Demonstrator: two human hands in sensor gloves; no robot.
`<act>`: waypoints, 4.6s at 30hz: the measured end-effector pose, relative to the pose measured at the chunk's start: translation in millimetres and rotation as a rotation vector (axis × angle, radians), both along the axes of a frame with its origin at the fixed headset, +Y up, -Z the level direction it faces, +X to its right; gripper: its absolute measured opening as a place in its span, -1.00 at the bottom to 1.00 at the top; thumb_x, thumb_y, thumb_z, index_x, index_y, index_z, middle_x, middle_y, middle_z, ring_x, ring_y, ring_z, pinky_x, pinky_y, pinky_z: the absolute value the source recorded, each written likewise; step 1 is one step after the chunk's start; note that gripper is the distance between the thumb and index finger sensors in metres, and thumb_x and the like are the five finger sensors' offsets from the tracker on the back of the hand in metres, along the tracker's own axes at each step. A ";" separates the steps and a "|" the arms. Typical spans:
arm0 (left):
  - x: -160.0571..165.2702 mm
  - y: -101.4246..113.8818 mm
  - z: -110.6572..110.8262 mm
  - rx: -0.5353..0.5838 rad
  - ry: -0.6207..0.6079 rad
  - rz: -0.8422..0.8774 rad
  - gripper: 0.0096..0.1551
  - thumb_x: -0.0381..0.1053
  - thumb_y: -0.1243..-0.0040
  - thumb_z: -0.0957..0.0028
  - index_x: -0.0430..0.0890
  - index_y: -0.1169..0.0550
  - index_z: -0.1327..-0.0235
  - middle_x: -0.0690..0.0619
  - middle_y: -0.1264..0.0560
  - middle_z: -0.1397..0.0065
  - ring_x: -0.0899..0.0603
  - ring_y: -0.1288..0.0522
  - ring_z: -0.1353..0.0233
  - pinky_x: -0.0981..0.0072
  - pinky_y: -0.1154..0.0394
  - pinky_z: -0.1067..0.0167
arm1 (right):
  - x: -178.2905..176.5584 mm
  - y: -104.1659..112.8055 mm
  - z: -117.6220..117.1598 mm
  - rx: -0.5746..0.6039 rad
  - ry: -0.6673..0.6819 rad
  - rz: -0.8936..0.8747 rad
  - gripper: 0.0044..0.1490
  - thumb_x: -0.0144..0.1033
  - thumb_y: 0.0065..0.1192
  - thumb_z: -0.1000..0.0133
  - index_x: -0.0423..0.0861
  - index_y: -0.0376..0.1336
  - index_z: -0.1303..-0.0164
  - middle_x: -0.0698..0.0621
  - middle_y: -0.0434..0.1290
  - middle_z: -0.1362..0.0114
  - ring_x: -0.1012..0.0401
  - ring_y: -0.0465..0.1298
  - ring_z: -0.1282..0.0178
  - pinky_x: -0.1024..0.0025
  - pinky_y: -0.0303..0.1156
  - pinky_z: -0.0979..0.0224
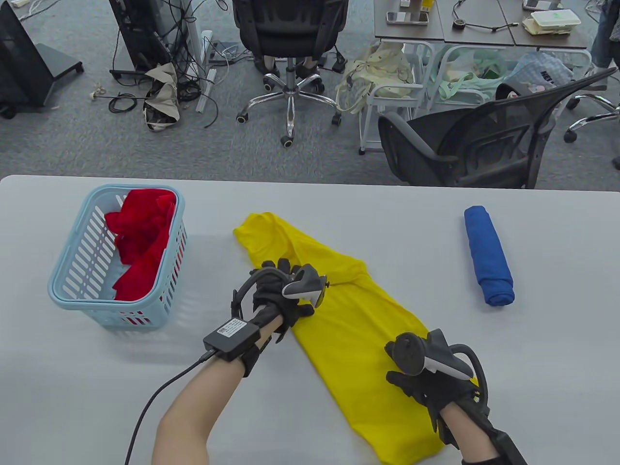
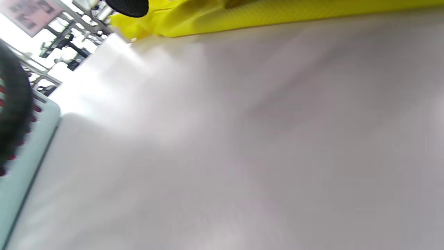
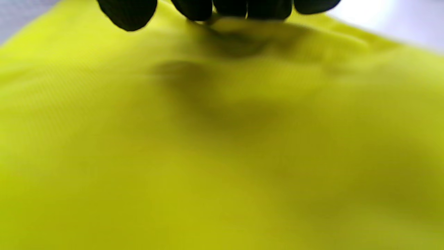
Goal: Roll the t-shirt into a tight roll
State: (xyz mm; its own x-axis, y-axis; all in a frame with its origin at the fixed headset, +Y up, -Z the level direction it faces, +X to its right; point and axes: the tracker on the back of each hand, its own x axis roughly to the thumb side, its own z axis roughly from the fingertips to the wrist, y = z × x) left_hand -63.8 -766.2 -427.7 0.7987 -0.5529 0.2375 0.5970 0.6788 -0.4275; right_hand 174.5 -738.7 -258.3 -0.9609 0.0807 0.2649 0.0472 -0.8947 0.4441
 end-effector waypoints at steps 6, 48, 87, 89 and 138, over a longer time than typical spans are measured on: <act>-0.2 16.2 30.9 -0.062 -0.120 0.282 -0.02 0.40 0.63 -0.11 -0.10 0.15 -0.74 -0.23 0.09 -0.83 -0.42 -0.05 -0.75 -0.31 -0.17 -0.59 | -8.4 6.3 3.9 0.051 0.026 -0.052 -0.22 0.01 0.04 -0.38 0.01 -0.02 -0.79 -0.14 0.05 -0.82 -0.15 0.15 -0.77 -0.18 0.12 -0.60; -43.1 -27.5 158.6 -0.279 -0.228 0.462 0.03 0.46 0.68 -0.06 -0.06 0.56 -0.51 -0.26 0.60 -0.63 -0.46 0.48 -0.63 -0.44 0.30 -0.52 | -118.1 -0.3 -131.4 0.010 0.032 0.043 -0.51 -0.18 0.08 -0.36 0.06 0.22 -0.52 -0.02 0.30 -0.60 0.03 0.43 -0.47 0.00 0.30 -0.48; -43.3 -27.8 158.5 -0.289 -0.226 0.456 0.02 0.45 0.70 -0.05 -0.06 0.58 -0.49 -0.26 0.62 -0.62 -0.47 0.49 -0.63 -0.45 0.31 -0.51 | -96.4 6.0 -125.2 -0.053 -0.017 -0.090 -0.57 -0.22 0.00 -0.34 -0.01 0.24 -0.40 -0.06 0.33 -0.56 0.03 0.47 -0.42 0.02 0.36 -0.42; -43.3 -27.9 158.6 -0.289 -0.226 0.456 0.02 0.45 0.70 -0.05 -0.06 0.58 -0.49 -0.26 0.62 -0.62 -0.47 0.49 -0.63 -0.45 0.31 -0.51 | -95.2 9.1 -125.3 -0.054 -0.030 -0.139 -0.57 -0.16 -0.04 -0.39 -0.01 0.21 -0.43 -0.07 0.29 -0.59 0.02 0.45 -0.45 0.02 0.34 -0.44; 65.9 29.0 84.2 0.078 -0.344 0.366 -0.20 0.24 0.12 -0.25 0.24 0.15 -0.65 -0.16 0.04 -0.81 -0.28 -0.15 -0.70 -0.23 -0.21 -0.59 | 3.5 -25.7 -86.6 -0.128 -0.184 -0.006 -0.20 -0.09 -0.22 -0.42 -0.06 -0.27 -0.81 -0.19 -0.32 -0.79 -0.20 -0.31 -0.78 -0.21 -0.12 -0.65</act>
